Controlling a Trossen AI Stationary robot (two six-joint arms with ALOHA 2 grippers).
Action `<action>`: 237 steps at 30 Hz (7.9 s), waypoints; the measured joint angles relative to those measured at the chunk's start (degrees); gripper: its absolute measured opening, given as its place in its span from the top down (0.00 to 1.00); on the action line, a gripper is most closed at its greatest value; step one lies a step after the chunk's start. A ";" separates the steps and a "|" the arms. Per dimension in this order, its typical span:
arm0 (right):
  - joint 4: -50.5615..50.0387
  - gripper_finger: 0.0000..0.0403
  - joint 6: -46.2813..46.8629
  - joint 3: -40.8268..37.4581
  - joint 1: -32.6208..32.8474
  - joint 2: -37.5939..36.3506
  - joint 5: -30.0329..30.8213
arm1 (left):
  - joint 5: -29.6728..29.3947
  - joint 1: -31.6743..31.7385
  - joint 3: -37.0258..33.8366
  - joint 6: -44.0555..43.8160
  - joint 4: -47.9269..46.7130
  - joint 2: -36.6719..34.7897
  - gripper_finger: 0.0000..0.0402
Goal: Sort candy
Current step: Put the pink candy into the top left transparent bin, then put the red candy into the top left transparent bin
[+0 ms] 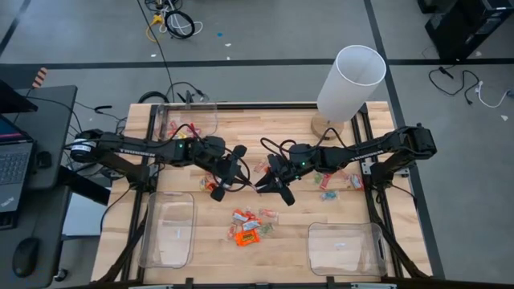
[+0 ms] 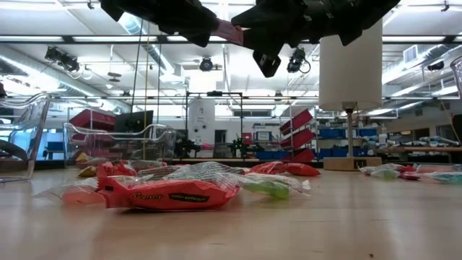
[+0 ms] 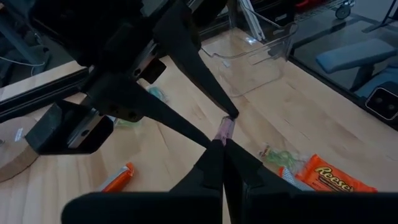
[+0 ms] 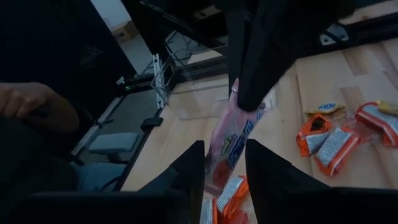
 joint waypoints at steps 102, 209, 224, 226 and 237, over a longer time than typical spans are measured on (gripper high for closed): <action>-6.41 0.75 -2.19 0.02 0.01 0.02 5.90 | -34.11 55.67 0.04 -4.10 -48.85 -9.68 1.00; -15.94 0.74 -1.99 0.02 0.74 -6.58 7.40 | -23.55 49.36 4.31 -5.81 -46.75 -7.80 0.93; -35.82 0.74 3.52 0.02 0.99 -12.16 17.94 | -22.88 35.37 4.42 -5.97 -40.92 -16.40 0.93; -39.35 0.74 5.30 0.02 0.99 -12.22 18.88 | -22.88 33.69 4.42 -5.94 -39.87 -17.04 0.93; -60.53 0.74 17.58 0.02 0.99 -12.22 20.09 | -23.19 28.74 4.37 -6.03 -38.79 -17.62 0.94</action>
